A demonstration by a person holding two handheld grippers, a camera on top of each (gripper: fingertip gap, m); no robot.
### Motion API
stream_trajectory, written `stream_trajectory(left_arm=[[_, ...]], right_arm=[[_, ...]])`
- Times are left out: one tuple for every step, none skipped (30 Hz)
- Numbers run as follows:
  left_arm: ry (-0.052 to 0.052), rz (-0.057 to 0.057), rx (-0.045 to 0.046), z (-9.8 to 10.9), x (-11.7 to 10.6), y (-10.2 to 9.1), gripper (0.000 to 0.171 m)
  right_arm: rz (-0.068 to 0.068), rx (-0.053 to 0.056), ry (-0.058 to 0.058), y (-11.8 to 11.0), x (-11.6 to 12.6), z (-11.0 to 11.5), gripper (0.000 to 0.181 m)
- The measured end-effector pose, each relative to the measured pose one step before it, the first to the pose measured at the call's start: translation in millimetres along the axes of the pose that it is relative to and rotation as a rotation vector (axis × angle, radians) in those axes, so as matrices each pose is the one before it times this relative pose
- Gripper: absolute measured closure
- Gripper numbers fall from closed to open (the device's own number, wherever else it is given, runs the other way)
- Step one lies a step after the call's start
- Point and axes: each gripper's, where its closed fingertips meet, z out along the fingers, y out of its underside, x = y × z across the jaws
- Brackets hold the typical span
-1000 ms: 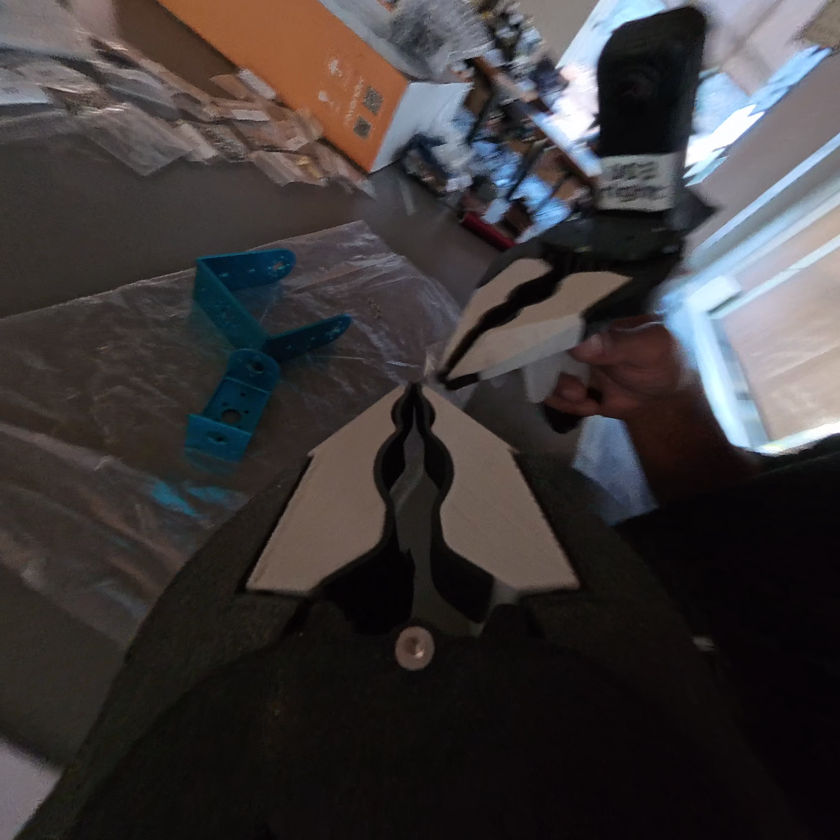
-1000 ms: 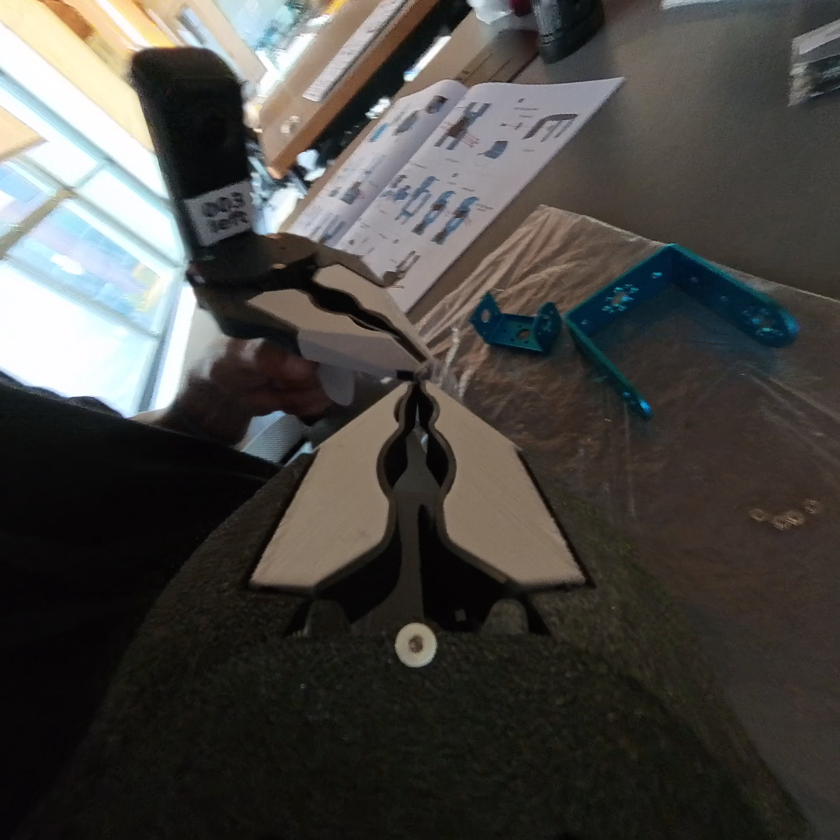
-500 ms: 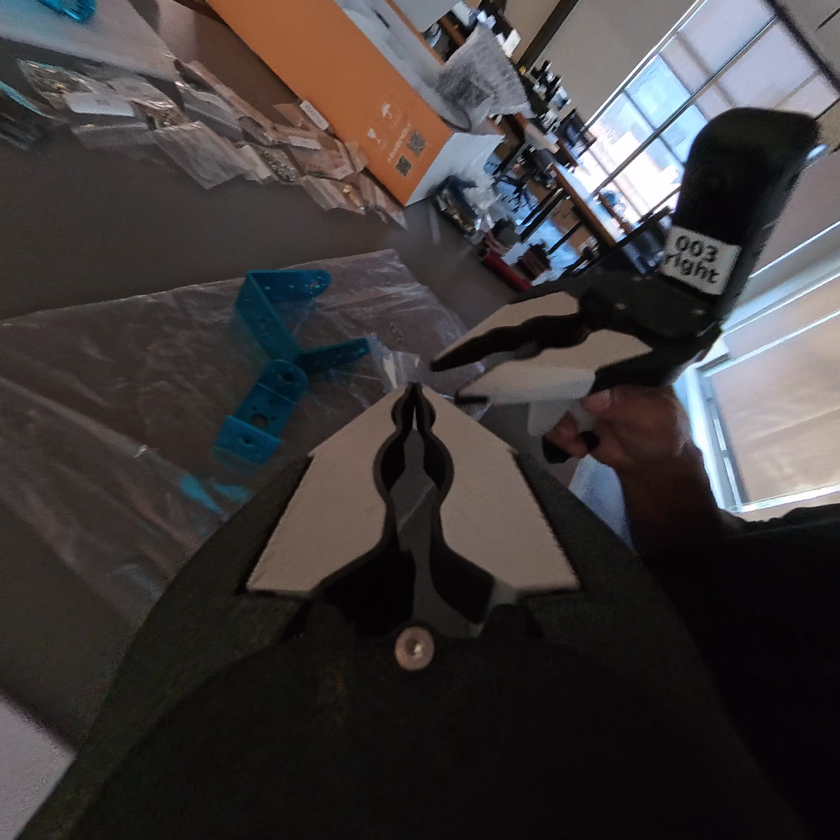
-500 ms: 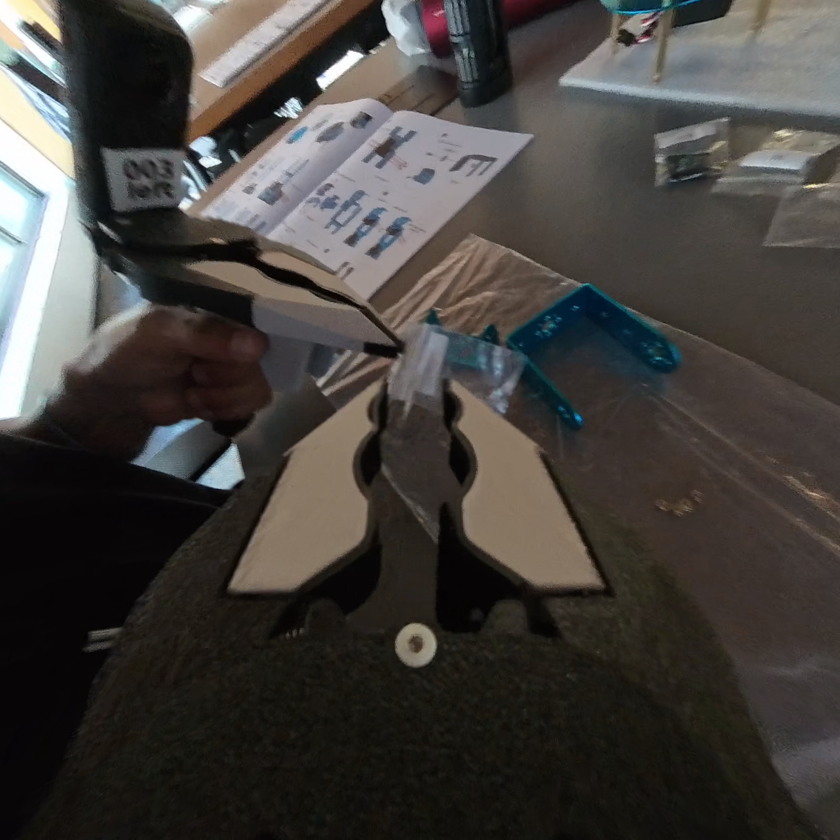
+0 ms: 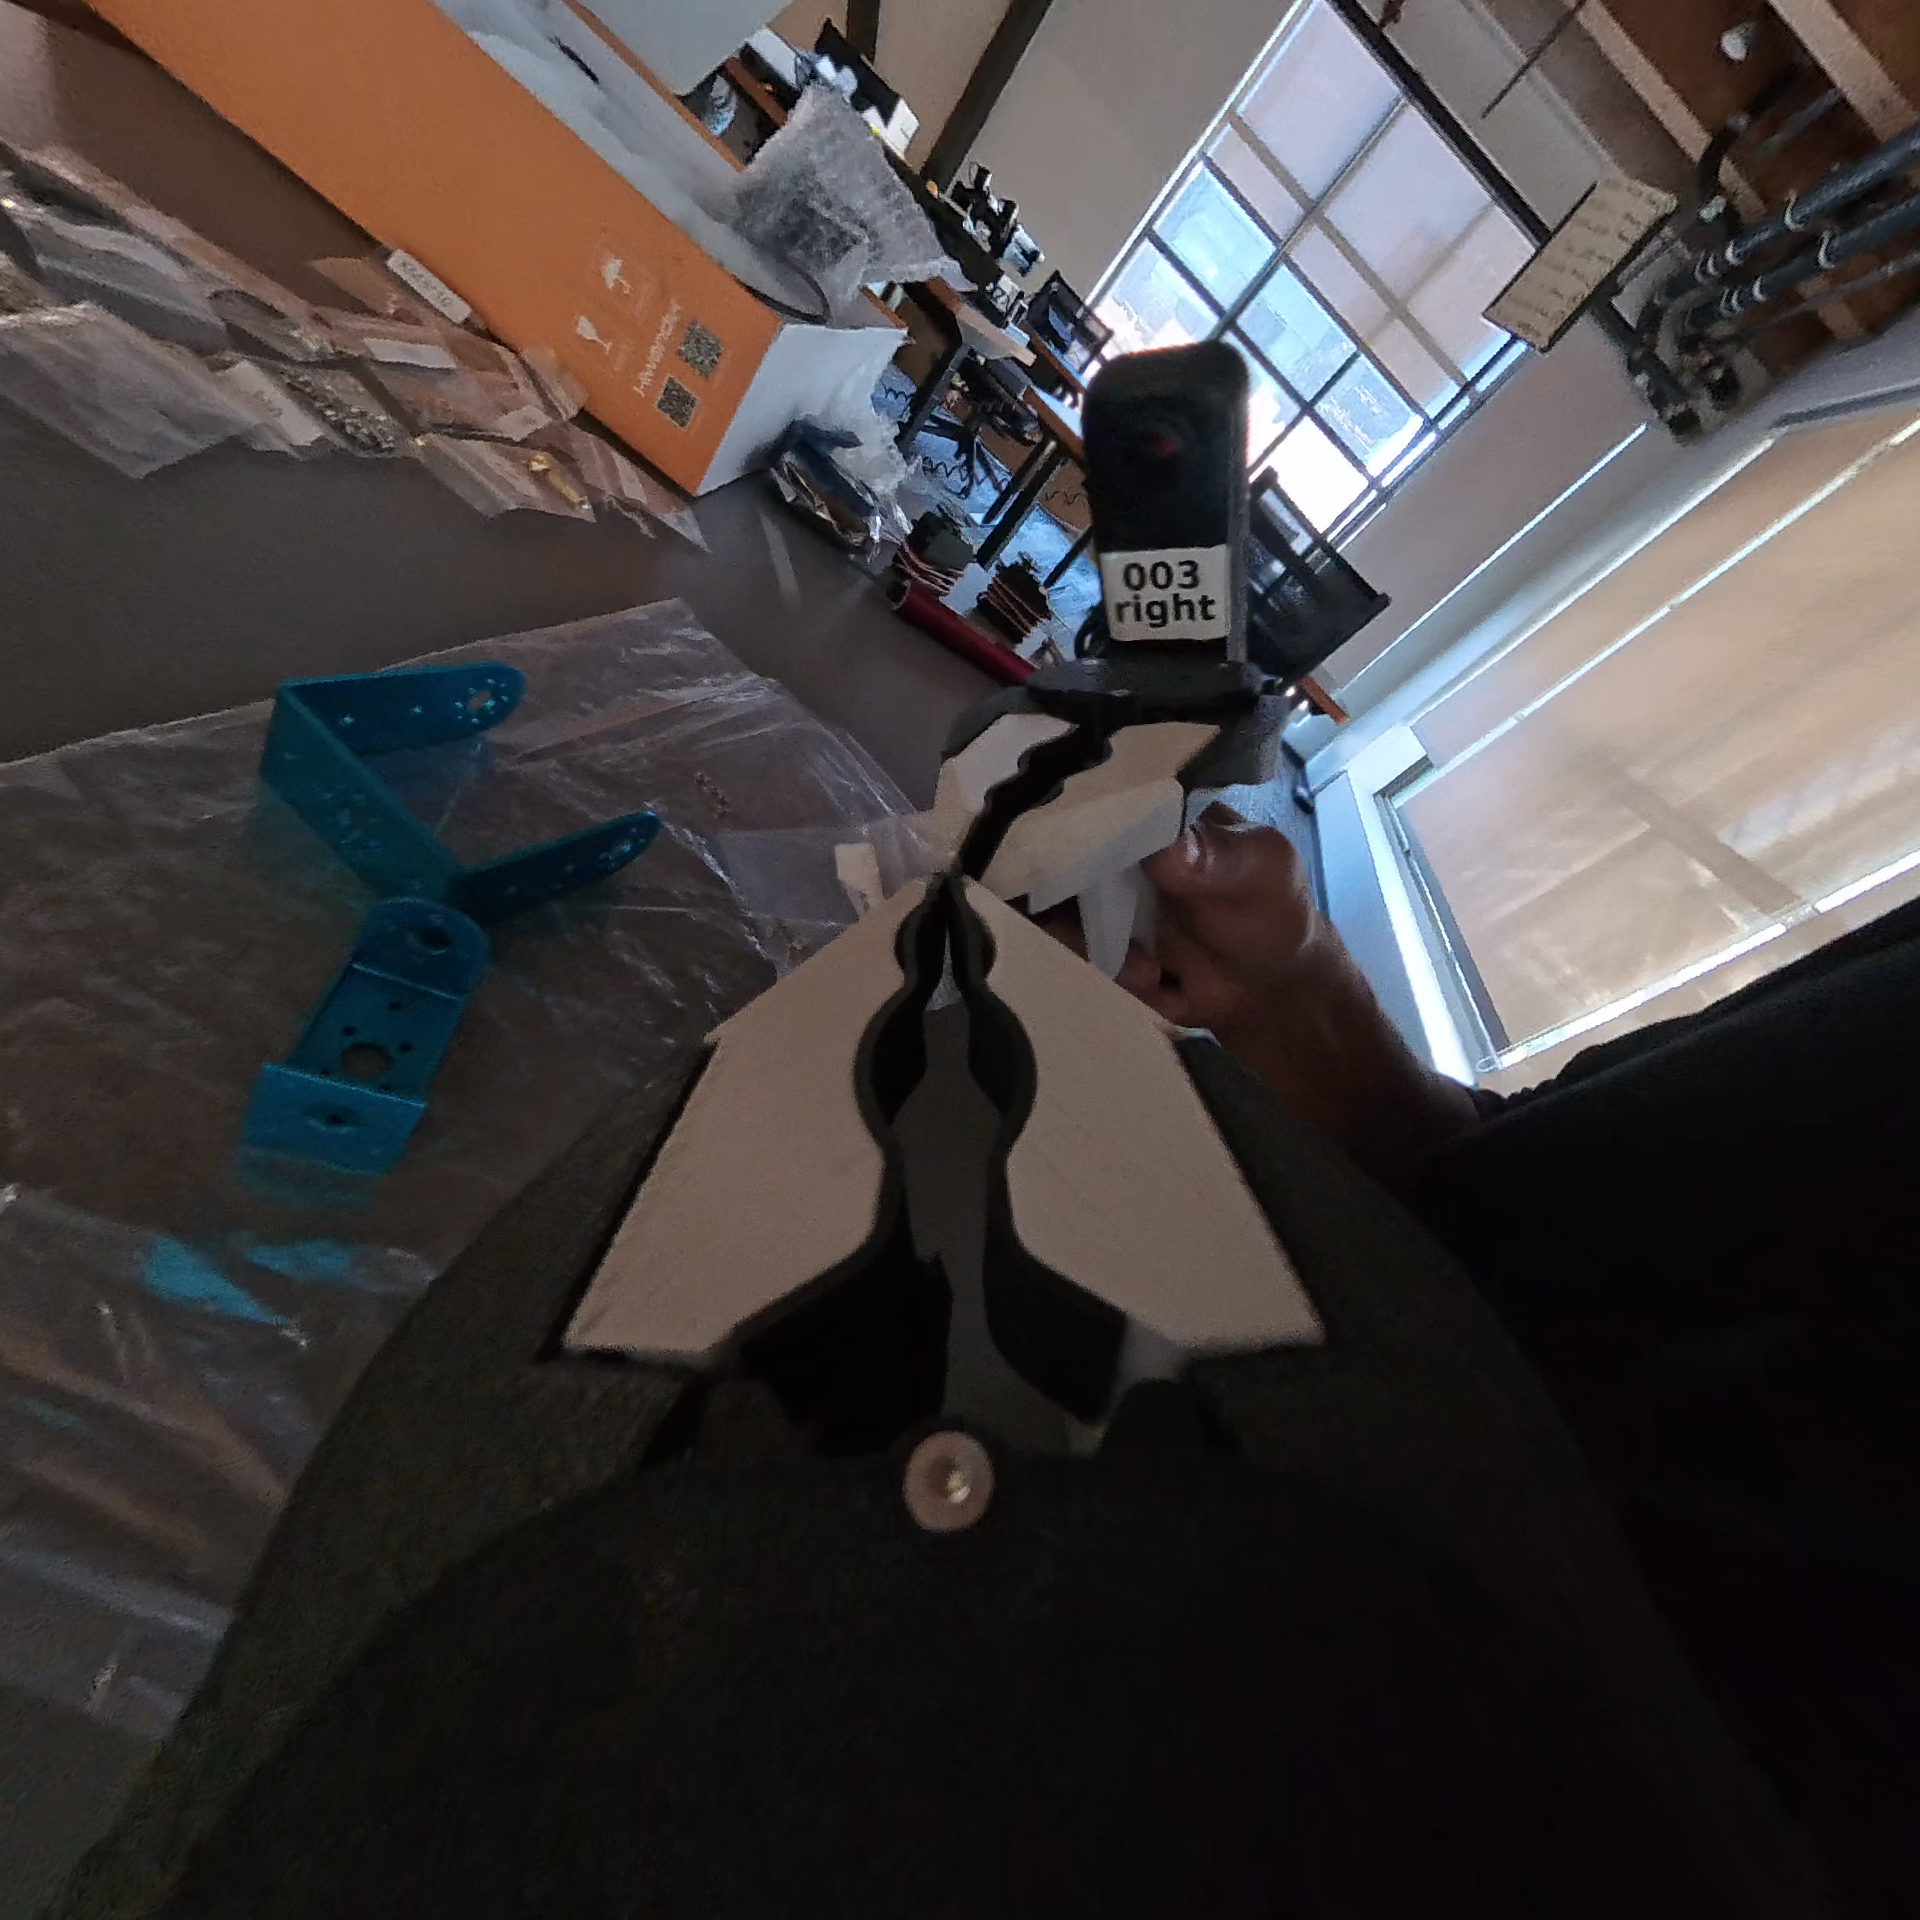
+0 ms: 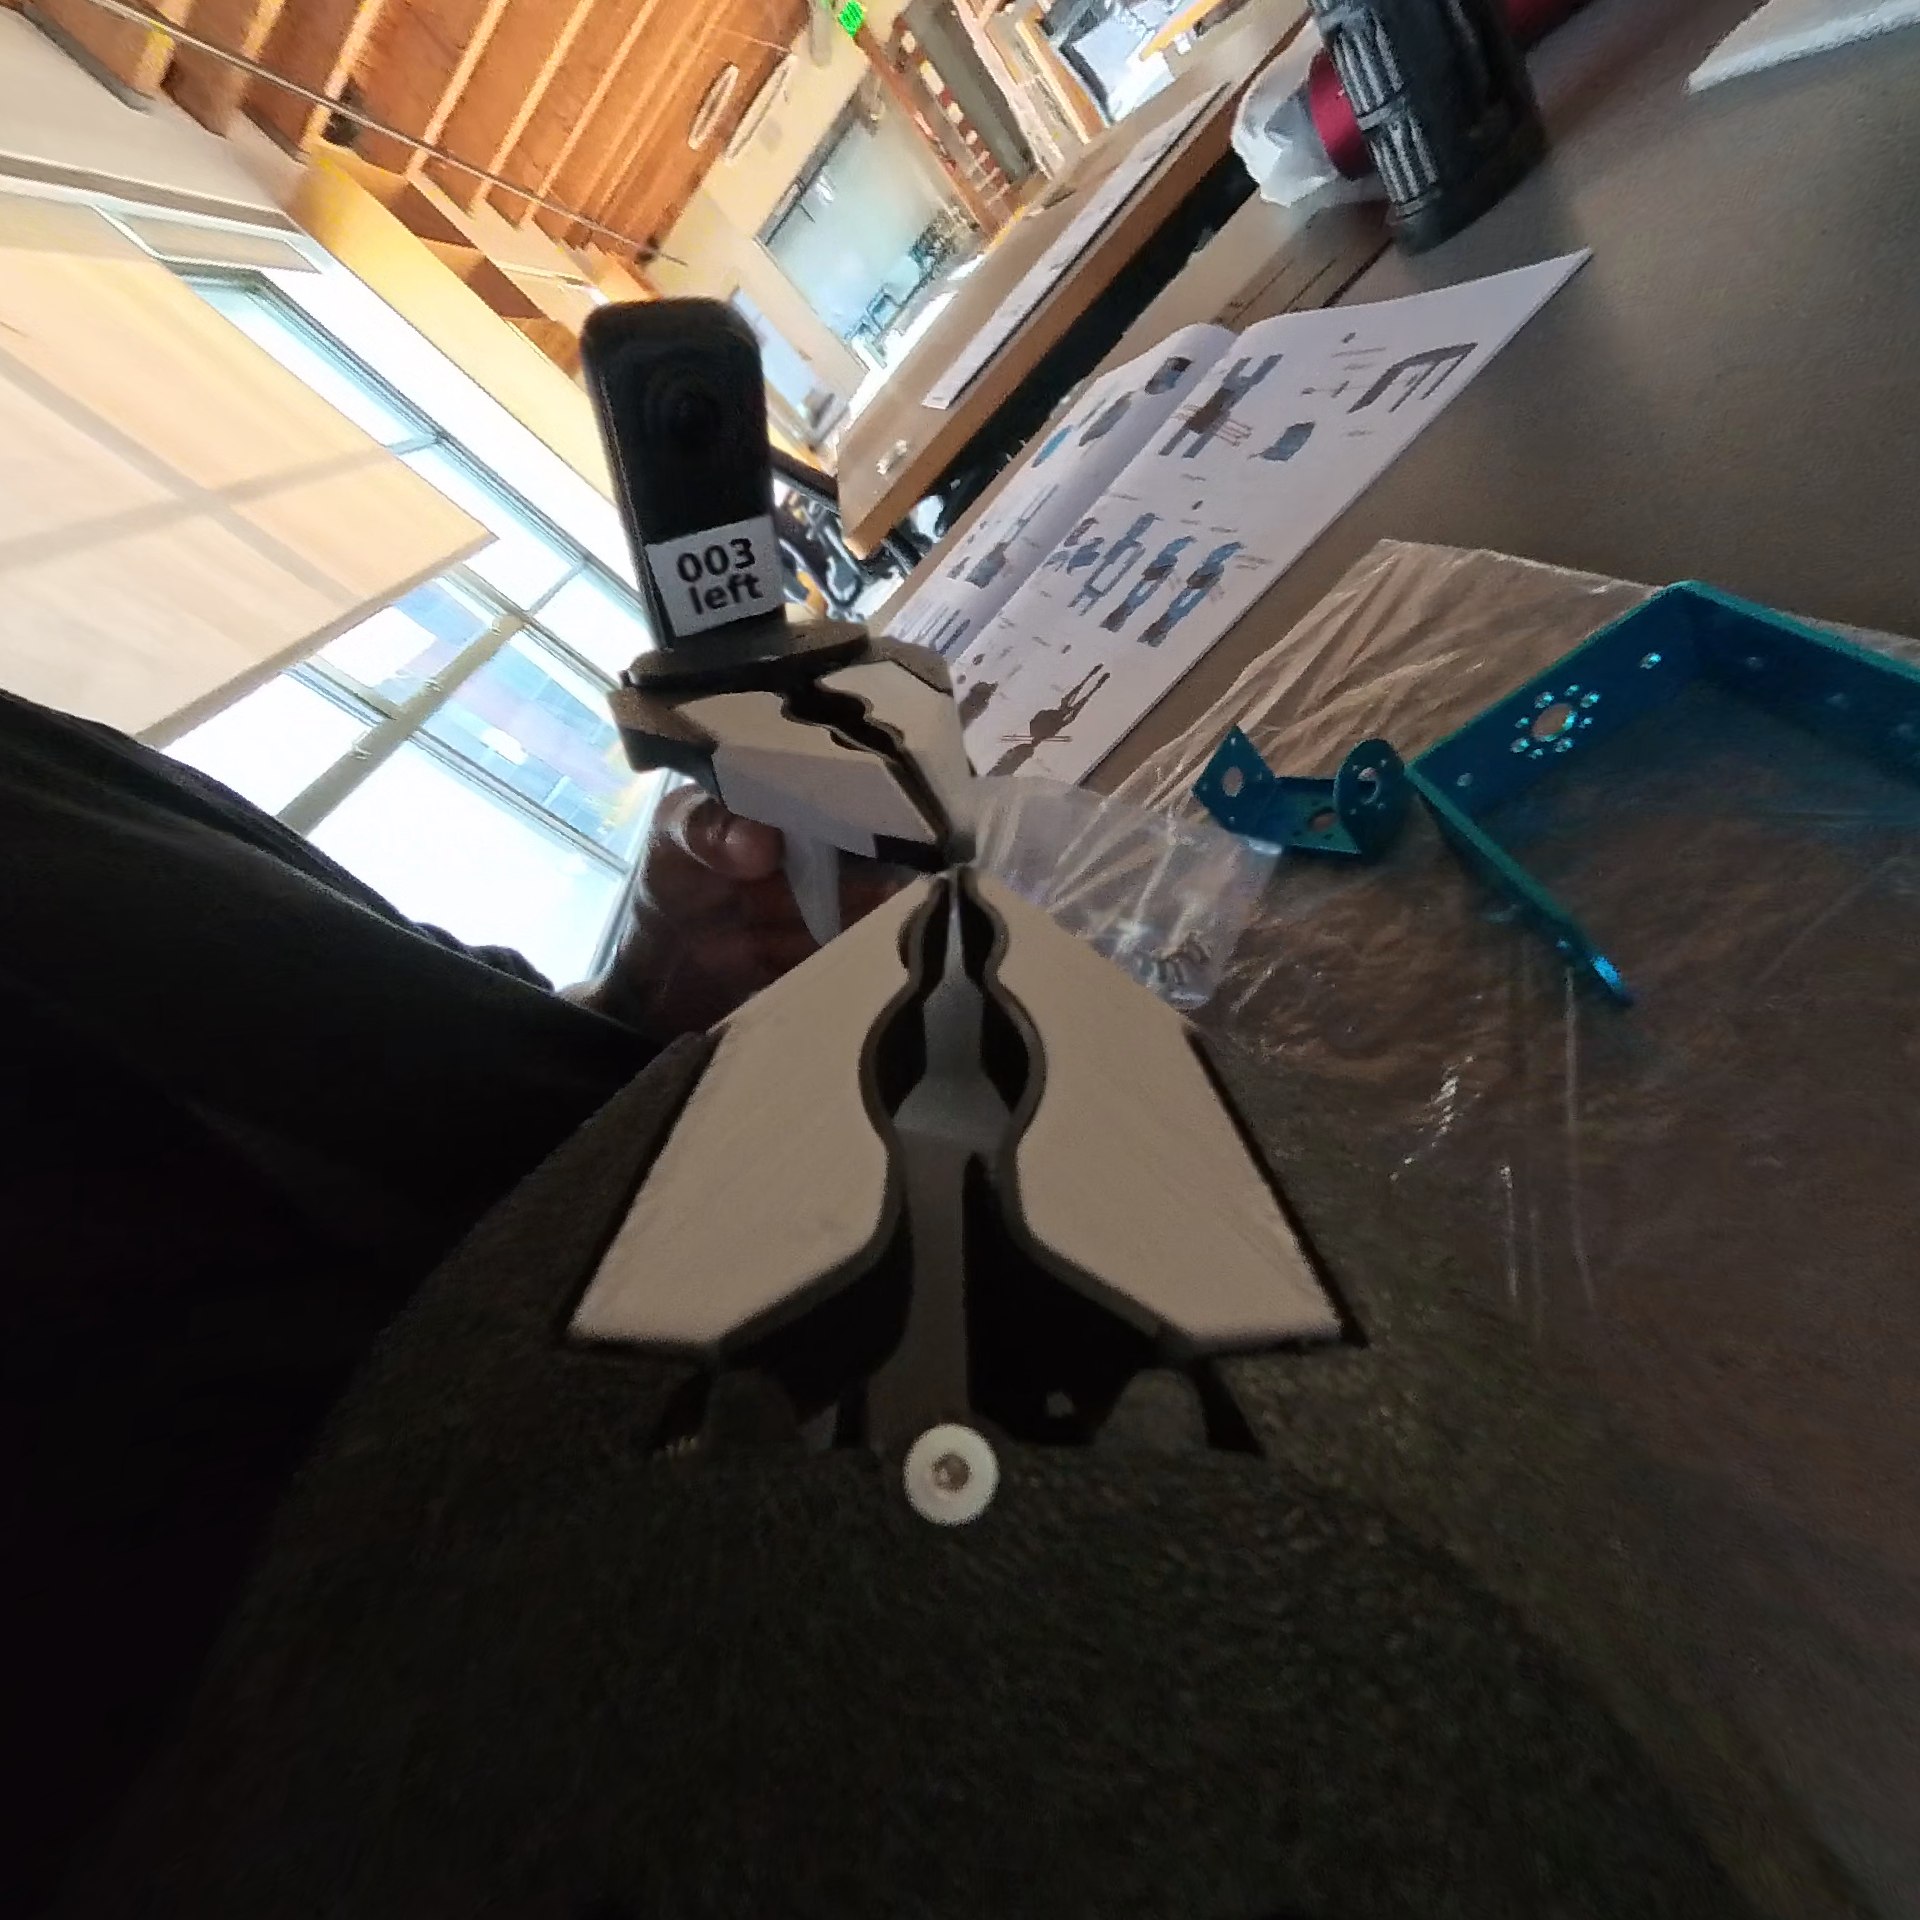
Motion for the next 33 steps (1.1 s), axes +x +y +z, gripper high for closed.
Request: stream_trajectory(left_arm=[[0.0044,0.0128,-0.00396,-0.11,1.09,0.21,0.171],[0.0045,0.006,-0.00685,-0.46,0.23,0.59,0.171],[0.0032,0.0014,-0.00491,-0.5,-0.11,0.49,0.171],[-0.001,0.0033,-0.00119,-0.36,-0.29,0.29,0.171],[-0.0099,0.0109,-0.00555,-0.4,-1.02,0.6,0.171],[-0.0236,0.02,-0.01193,-0.41,-2.55,1.24,0.171],[-0.0359,0.0241,-0.00933,-1.26,-4.43,0.84,0.171],[-0.0255,0.021,-0.0084,-1.43,-3.1,0.65,0.171],[-0.02,0.0096,-0.01108,-0.67,-2.3,1.5,0.171],[-0.0323,0.0133,-0.0069,-0.79,-4.4,1.15,0.171],[-0.0364,0.012,-0.01041,-0.85,-5.43,1.95,0.171],[-0.0181,0.0069,-0.00921,-0.49,-2.94,1.97,0.171],[0.0014,-0.0041,-0.00034,-0.38,-0.01,0.75,0.171],[0.002,-0.0144,0.0124,0.01,0.03,-0.92,0.171],[-0.0011,-0.0182,0.01701,0.66,-0.46,-1.66,0.171],[0.0086,-0.0206,0.01533,1.91,0.91,-1.44,0.171],[0.0349,-0.0305,0.01423,2.99,4.53,-1.17,0.171],[0.0497,-0.0456,0.00783,3.4,6.03,-0.55,0.167],[0.0551,-0.0484,0.00739,3.24,6.07,-0.75,0.146],[0.0625,-0.04,0.00934,2.41,6.94,-0.72,0.144],[0.0506,-0.0285,0.01133,1.53,5.4,-0.88,0.143],[0.0445,-0.0149,0.01502,0.35,5.26,-1.41,0.144],[0.0304,-0.0041,0.00609,-0.01,4.09,-0.31,0.145],[-0.0006,0.0074,-0.0028,-0.07,0.02,0.6,0.145],[-0.0126,0.0144,-0.00771,-0.02,-1.21,1.07,0.144],[-0.0168,0.0111,-0.00882,0.1,-1.88,1.02,0.146],[-0.015,0.0035,-0.00467,-0.49,-2.41,0.46,0.152],[0.0066,-0.0093,0.00098,-0.76,-0.12,-0.33,0.152],[0.0154,-0.0199,0.00585,-0.93,0.57,-0.6,0.153],[0.0131,-0.019,0.00767,-0.84,0.12,-0.85,0.154],[0.007,-0.0131,0.01058,-0.62,-0.43,-1.0,0.155],[0.0076,-0.0105,0.0121,-0.58,-0.09,-1.23,0.156],[0.0096,-0.0119,0.00822,-0.46,0.38,-0.78,0.156]], right_arm=[[0.0012,0.0045,-0.0064,0.5,-0.27,0.35,0.18],[0.0,-0.0002,-0.0005,0.88,-0.2,0.49,0.181],[-0.0041,0.0023,0.0038,0.1,0.42,-0.04,0.181],[-0.0003,0.006,0.0036,-0.44,0.69,-0.3,0.181],[0.0101,0.0028,0.0044,0.24,1.84,-0.3,0.181],[0.0112,-0.0008,0.0144,0.75,3.77,-0.83,0.181],[0.0092,0.0096,0.0096,-0.82,3.21,-2.16,0.181],[0.0136,0.0074,0.0001,-0.58,1.68,-2.6,0.181],[0.0077,0.0117,0.0126,-1.29,2.73,-2.76,0.181],[-0.0053,0.0001,0.0297,0.01,4.92,-2.94,0.181],[-0.0079,0.002,0.0511,-0.58,7.79,-3.65,0.181],[-0.0069,0.0099,0.0261,-2.24,4.08,-3.84,0.181],[-0.002,0.0006,-0.0058,-1.21,-0.94,-2.52,0.181],[-0.0044,-0.0068,-0.0136,0.17,-2.92,-0.73,0.181],[-0.0116,-0.0044,0.0036,-0.03,-1.48,0.43,0.181],[-0.0135,-0.0103,0.0058,1.03,-1.49,1.59,0.181],[-0.0116,-0.0094,-0.0043,0.95,-3.09,2.33,0.181],[-0.0072,-0.0028,-0.0082,0.08,-3.53,2.55,0.181],[-0.0015,-0.0001,-0.0084,-0.18,-3.29,2.66,0.181],[-0.0006,-0.0025,-0.021,0.23,-4.73,2.57,0.181],[0.0086,0.0072,-0.029,-1.05,-5.4,1.92,0.181],[0.0129,0.0075,-0.0145,-0.98,-2.67,1.47,0.181],[0.0013,-0.0016,-0.0039,0.41,-1.31,1.23,0.181],[-0.0068,-0.0012,0.0148,0.2,1.24,0.22,0.181],[-0.0103,-0.0049,0.0189,0.75,1.29,0.43,0.181],[-0.0143,-0.0064,0.0187,0.93,0.67,0.61,0.181],[-0.0113,-0.0039,0.0125,0.23,-0.58,0.37,0.181],[-0.0061,-0.0018,0.0083,-0.37,-0.65,0.17,0.181],[-0.0077,-0.0009,0.0047,-0.61,-0.86,0.11,0.181],[-0.0069,-0.0025,0.0066,-0.49,-0.07,0.03,0.181],[-0.005,0.0035,0.0071,-1.2,0.26,-0.2,0.181],[-0.003,0.0033,0.0002,-0.83,-0.42,0.12,0.181],[-0.0011,0.0,-0.0027,-0.22,-0.36,0.01,0.181]])
